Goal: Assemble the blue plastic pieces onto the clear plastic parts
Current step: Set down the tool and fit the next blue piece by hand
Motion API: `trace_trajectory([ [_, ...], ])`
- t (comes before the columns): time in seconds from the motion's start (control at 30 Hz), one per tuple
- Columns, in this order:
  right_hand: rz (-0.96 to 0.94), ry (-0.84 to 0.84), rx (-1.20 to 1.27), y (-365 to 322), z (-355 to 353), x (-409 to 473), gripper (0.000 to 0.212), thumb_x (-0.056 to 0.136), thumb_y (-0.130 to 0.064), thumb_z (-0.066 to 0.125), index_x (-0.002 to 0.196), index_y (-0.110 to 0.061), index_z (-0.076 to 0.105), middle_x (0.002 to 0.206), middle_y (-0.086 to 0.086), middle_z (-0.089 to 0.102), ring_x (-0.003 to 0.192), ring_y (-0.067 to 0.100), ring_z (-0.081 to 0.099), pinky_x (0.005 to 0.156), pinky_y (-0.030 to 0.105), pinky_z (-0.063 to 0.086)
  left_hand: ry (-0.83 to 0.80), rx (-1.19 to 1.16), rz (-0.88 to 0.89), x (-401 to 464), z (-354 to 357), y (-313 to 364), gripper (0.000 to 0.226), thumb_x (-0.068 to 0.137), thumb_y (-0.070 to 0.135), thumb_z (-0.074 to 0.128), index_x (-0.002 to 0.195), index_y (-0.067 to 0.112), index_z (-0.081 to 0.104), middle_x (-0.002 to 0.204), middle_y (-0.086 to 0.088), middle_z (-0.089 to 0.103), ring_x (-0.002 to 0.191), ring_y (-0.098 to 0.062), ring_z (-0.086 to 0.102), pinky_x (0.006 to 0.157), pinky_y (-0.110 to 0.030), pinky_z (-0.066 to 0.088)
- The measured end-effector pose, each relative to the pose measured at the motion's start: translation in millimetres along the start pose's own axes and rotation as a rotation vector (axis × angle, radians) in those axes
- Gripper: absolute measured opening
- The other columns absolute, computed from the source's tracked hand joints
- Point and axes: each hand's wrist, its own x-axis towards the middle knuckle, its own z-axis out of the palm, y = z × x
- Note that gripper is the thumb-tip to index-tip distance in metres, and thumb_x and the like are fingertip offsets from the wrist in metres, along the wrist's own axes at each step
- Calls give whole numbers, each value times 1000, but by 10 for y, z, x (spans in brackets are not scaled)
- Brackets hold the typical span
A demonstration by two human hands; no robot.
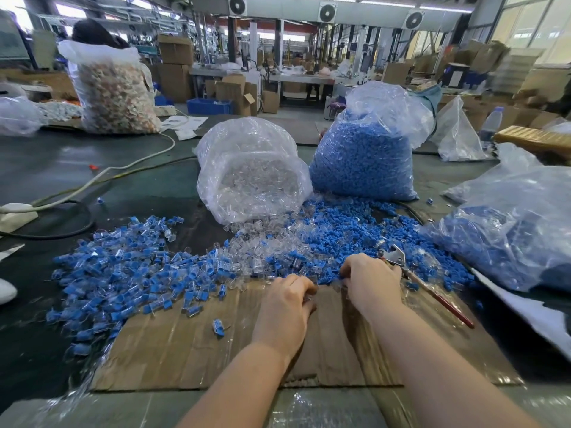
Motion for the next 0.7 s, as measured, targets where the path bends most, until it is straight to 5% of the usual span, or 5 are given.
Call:
trace_trajectory([
  [0.27,-45,111,91,-18,20,-97,27,92,-13,53,109,-32,60,104,-9,59,104,15,47,96,38,27,50,-131,-83,13,-51,11,34,90,11,57,124,18,57,90,15,44,75,4,45,74,3,33],
  [0.43,-89,201,209,-151,52,-241,16,92,-23,54,98,-30,67,102,-9,55,101,14,42,85,32,23,111,-191,-138,30,-68,8,22,88,14,61,109,14,65,87,16,45,75,5,45,73,4,32],
  [0.57,-143,236,331,-221,116,-369,14,90,-19,58,97,-20,69,95,-4,60,94,18,49,82,30,35,165,-262,-206,21,-90,8,10,87,11,61,94,18,66,84,18,50,77,2,51,70,2,36],
  [0.7,-138,243,437,-249,175,-468,13,88,-17,61,96,-16,70,93,-3,69,91,19,57,80,28,39,146,-278,-219,28,-96,-18,29,89,11,58,116,22,61,92,15,49,81,-1,52,72,1,37],
])
